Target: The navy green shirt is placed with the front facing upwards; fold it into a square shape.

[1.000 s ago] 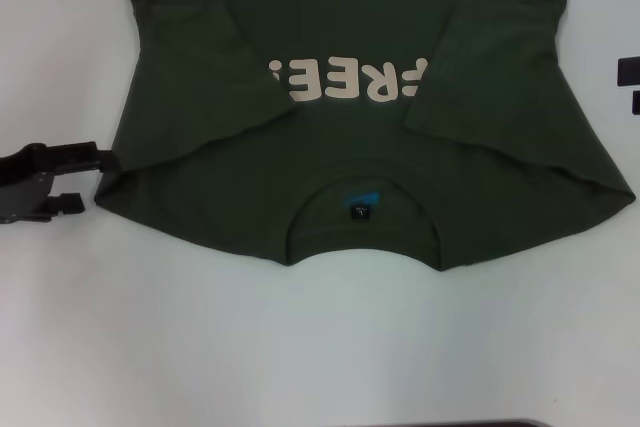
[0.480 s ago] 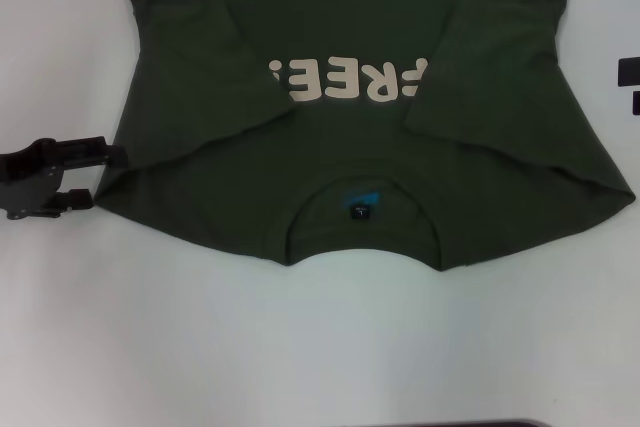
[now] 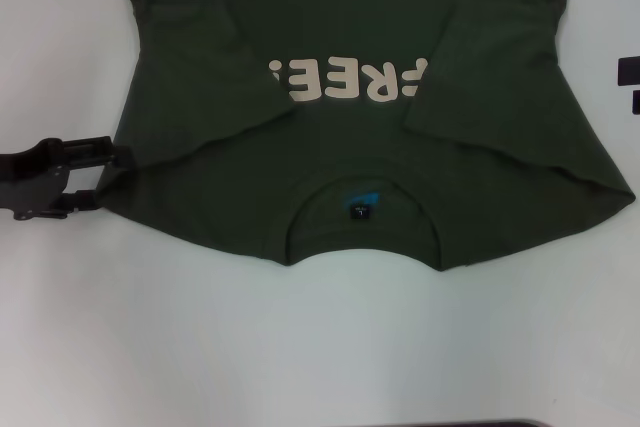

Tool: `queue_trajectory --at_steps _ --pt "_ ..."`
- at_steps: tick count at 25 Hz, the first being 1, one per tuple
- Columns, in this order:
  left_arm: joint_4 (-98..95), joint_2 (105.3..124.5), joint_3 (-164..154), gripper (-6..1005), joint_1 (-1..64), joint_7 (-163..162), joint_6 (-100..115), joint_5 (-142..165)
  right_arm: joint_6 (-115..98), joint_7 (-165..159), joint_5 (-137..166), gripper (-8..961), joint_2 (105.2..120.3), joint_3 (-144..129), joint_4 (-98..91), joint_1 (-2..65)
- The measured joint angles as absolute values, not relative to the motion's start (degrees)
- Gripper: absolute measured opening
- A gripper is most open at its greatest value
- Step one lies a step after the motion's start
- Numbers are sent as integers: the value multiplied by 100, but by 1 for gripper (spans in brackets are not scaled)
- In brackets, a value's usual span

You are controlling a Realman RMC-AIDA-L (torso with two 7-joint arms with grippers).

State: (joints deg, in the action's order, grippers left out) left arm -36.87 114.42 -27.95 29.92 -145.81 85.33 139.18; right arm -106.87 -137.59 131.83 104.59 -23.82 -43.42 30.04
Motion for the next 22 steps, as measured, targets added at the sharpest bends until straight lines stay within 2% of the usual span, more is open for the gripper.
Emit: queue_trajectory --at_steps 22 --pt "-3553 11487 -2829 949 3220 -14544 8453 13929 -10683 -13675 13043 928 10450 -2338 -4324 3020"
